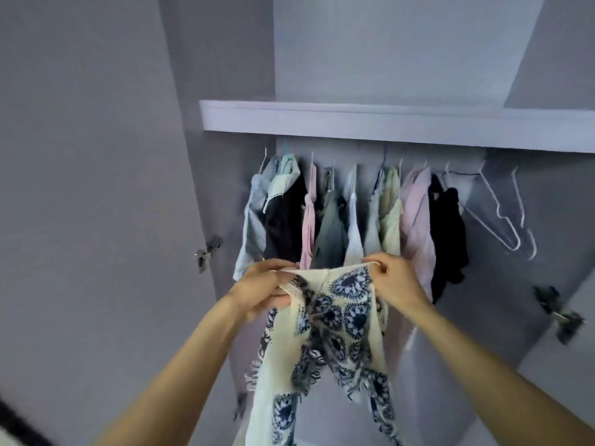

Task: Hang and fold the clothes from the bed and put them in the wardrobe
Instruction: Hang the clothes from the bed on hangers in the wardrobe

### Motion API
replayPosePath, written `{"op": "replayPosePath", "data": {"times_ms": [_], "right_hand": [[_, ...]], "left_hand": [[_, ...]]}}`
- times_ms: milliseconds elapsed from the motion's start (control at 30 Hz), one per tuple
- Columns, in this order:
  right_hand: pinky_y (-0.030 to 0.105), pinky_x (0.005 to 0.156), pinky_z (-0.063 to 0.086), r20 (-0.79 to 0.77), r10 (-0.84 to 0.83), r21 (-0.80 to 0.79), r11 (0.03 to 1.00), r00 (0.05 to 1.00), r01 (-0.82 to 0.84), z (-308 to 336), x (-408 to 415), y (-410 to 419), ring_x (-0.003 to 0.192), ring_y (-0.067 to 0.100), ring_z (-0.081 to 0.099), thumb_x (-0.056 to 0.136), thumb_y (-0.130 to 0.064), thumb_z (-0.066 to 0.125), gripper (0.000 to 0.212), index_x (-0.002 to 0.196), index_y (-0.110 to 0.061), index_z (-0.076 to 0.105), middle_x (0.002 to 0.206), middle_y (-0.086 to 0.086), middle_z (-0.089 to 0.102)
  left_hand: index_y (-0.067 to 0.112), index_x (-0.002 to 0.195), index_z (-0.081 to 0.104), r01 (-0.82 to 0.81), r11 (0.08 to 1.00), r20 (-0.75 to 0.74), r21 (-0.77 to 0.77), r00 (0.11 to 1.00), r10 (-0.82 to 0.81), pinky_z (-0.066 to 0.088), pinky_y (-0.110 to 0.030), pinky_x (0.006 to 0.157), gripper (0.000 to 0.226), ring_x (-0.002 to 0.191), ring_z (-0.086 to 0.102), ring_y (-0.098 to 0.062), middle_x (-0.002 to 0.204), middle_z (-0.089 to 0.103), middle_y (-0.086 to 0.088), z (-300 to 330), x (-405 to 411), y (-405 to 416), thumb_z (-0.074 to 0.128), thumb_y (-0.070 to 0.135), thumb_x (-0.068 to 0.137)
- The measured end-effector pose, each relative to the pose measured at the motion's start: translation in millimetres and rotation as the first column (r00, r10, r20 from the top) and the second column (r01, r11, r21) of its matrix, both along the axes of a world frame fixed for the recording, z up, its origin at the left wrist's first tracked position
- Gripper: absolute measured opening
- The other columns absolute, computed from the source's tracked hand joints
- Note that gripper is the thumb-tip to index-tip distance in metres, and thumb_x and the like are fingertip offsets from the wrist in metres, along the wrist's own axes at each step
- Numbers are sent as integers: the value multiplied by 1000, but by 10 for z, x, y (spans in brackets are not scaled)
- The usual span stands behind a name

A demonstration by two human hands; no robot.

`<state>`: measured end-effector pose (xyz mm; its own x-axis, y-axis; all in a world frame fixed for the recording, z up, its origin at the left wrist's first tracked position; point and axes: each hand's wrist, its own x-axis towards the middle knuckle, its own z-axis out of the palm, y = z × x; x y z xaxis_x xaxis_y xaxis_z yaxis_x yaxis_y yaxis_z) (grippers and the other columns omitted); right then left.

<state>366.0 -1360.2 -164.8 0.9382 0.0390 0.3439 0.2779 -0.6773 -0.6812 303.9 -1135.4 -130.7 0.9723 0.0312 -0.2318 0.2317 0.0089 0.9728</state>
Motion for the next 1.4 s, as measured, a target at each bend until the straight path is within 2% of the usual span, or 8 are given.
{"op": "replayPosePath", "data": {"times_ms": [100, 233, 333, 467, 667, 967, 1167, 1400], "right_hand": [[33, 73, 51, -74, 22, 141, 990, 997, -12, 27, 155, -382, 69, 15, 59, 89, 0, 51, 22, 92, -11, 69, 76, -10, 61], [15, 75, 45, 20, -79, 108, 991, 997, 76, 53, 361, -943, 80, 16, 59, 85, 12, 48, 30, 93, -8, 69, 88, -3, 56], [32, 88, 44, 164, -362, 67, 932, 918, 355, 66, 624, -1421, 98, 30, 57, 80, 13, 47, 35, 107, 1, 66, 106, 15, 56], [47, 89, 41, 205, -600, -166, 758, 774, 631, 97, 1066, -1939, 114, 42, 44, 81, 3, 50, 37, 118, 6, 57, 119, 26, 51], [44, 94, 35, 119, -679, -589, 539, 725, 602, 73, 1576, -2322, 120, 35, 38, 84, -19, 61, 54, 130, -2, 40, 127, 19, 46], [51, 92, 40, -108, -665, -150, 745, 739, 650, -2, 1754, -2308, 114, 49, 49, 95, -10, 38, 48, 143, -12, 31, 123, 31, 53], [49, 93, 40, -144, -748, -147, 663, 648, 734, 153, 1660, -2341, 115, 46, 50, 93, -9, 38, 43, 135, -7, 33, 125, 30, 51], [51, 94, 38, 76, -710, -357, 636, 700, 684, 178, 1557, -2386, 121, 39, 32, 85, -8, 53, 57, 140, -10, 37, 131, 20, 34]], "left_hand": [[7, 91, 63, 82, 991, 30, -105, 996, -80, 53, -20, 49, 12, 45, 57, -4, 53, 59, 1, 70, 373, -384, 56, -2, 91], [10, 82, 60, 84, 989, 137, -120, 988, -67, 52, -18, 48, 14, 45, 53, -3, 60, 55, 1, 154, 841, -963, 56, 3, 92], [12, 79, 59, 75, 993, 220, -92, 974, -54, 51, -17, 48, 15, 49, 54, -4, 69, 54, -2, 183, 1126, -1329, 57, 4, 92], [17, 81, 61, 91, 996, 326, 2, 941, -86, 49, -18, 48, 16, 60, 57, -11, 75, 58, -6, 162, 1377, -1635, 58, 5, 92], [17, 85, 63, 96, 994, 355, 48, 929, -107, 49, -19, 48, 14, 57, 59, -8, 70, 61, -6, 70, 1644, -1704, 59, 5, 91], [14, 84, 62, 120, 990, 355, 75, 925, -139, 48, -17, 47, 15, 49, 56, -2, 63, 58, -1, 82, 1757, -1679, 57, 2, 92], [16, 84, 62, 119, 990, 338, 77, 931, -138, 48, -16, 48, 15, 49, 56, 1, 64, 58, 2, 91, 1748, -1719, 57, 3, 92], [17, 85, 63, 96, 983, 334, 154, 932, -143, 48, -16, 52, 14, 57, 55, -4, 66, 59, 2, 119, 1740, -1696, 56, 9, 93]]}}
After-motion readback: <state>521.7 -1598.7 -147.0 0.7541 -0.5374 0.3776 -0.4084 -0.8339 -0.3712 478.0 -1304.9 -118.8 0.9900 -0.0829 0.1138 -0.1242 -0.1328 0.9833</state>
